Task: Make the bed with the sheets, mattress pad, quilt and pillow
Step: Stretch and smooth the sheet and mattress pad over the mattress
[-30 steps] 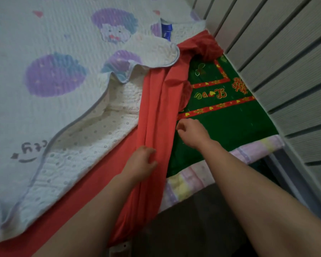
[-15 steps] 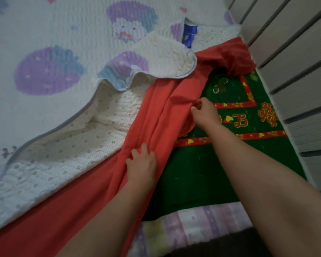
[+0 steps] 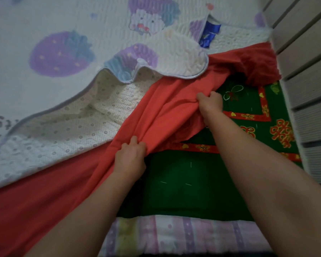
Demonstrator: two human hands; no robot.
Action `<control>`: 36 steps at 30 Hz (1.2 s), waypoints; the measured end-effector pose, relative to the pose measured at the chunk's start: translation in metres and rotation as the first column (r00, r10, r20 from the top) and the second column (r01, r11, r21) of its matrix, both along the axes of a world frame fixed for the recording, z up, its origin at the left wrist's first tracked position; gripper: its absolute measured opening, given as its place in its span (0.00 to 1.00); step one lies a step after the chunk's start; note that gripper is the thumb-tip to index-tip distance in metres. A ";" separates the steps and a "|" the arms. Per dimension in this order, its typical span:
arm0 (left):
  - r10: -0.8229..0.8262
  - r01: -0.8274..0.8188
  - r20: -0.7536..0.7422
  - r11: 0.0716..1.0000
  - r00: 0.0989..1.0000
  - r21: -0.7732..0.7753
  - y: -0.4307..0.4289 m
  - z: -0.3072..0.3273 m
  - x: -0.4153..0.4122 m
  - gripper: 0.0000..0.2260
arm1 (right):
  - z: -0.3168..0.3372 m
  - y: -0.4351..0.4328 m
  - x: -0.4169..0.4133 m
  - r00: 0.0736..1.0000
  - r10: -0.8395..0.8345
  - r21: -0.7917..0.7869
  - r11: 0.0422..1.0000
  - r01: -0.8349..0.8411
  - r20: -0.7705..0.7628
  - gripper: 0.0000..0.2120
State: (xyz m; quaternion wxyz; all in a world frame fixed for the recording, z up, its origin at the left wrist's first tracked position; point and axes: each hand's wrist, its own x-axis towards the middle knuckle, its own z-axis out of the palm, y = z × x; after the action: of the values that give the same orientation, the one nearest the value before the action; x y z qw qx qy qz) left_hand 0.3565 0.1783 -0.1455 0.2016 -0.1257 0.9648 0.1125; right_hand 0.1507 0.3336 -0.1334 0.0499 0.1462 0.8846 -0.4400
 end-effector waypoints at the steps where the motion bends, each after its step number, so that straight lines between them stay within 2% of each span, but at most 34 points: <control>1: -0.002 0.002 -0.026 0.999 1.000 0.033 -0.001 0.005 0.001 0.12 | 0.004 0.004 0.005 1.000 -0.010 0.012 1.000 0.010 -0.012 0.06; 6: -0.045 0.078 -0.154 0.974 0.987 0.212 0.006 0.032 0.020 0.12 | 0.038 0.044 0.046 0.992 -0.082 0.078 0.993 0.090 -0.095 0.10; 10: -0.089 0.148 -0.230 0.955 0.969 0.257 0.030 0.055 0.057 0.15 | 0.071 0.094 0.101 0.980 -0.149 0.173 0.970 0.170 -0.130 0.11; 13: -0.131 0.177 -0.163 0.933 0.978 0.313 0.054 0.065 0.088 0.18 | 0.086 0.127 0.145 0.962 -0.223 0.207 0.945 0.253 -0.157 0.12; 15: -0.239 0.267 -0.121 0.892 0.963 0.364 0.076 0.070 0.115 0.19 | 0.098 0.153 0.184 0.952 -0.263 0.253 0.921 0.296 -0.156 0.13; 20: -0.370 0.370 -0.094 0.804 0.924 0.465 0.130 0.059 0.165 0.12 | 0.105 0.216 0.260 0.945 -0.307 0.402 0.856 0.326 -0.112 0.15; 25: -0.469 0.429 -0.054 0.746 0.881 0.510 0.189 0.037 0.203 0.14 | 0.091 0.277 0.320 0.930 -0.365 0.520 0.788 0.331 -0.041 0.17; 29: -0.477 0.451 -0.076 0.753 0.876 0.479 0.233 0.019 0.230 0.12 | 0.077 0.321 0.353 0.933 -0.359 0.600 0.745 0.292 -0.008 0.16; 36: -0.429 0.409 -0.068 0.786 0.901 0.463 0.280 0.010 0.233 0.12 | 0.070 0.357 0.352 0.932 -0.362 0.668 0.692 0.273 -0.006 0.16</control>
State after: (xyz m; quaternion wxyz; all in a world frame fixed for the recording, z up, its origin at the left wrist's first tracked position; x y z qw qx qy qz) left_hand 0.5897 0.4583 -0.1350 0.2651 0.1414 0.9083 0.2910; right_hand 0.5026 0.6911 -0.0632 -0.0261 0.3324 0.9383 -0.0915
